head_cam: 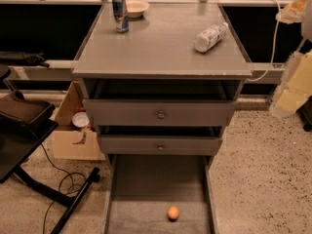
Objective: Pick orange from bottom drawer and place on counter
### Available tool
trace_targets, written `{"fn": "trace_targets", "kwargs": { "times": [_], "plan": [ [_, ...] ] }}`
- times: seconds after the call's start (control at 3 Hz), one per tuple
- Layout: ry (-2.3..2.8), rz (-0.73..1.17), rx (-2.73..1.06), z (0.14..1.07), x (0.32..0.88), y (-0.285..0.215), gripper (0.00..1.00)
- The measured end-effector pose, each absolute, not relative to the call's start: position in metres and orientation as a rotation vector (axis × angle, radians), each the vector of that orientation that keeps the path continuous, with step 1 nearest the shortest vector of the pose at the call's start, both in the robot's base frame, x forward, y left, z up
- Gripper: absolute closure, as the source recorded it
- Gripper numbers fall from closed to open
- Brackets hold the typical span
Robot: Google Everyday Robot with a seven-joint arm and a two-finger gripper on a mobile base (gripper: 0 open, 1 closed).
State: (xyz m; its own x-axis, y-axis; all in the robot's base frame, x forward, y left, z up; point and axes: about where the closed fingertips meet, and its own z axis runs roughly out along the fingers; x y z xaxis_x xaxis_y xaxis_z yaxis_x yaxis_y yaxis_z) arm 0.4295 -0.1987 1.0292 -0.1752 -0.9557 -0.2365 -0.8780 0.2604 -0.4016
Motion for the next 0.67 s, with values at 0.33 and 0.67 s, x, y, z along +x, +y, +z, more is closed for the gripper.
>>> {"fn": "trace_targets", "kwargs": {
  "times": [0.33,0.67],
  "plan": [
    [2.102,-0.239,-1.661,1.029,0.429,-0.199,0.00],
    [2.095,-0.302,-1.697,1.012,0.429,-0.197,0.00]
  ]
}}
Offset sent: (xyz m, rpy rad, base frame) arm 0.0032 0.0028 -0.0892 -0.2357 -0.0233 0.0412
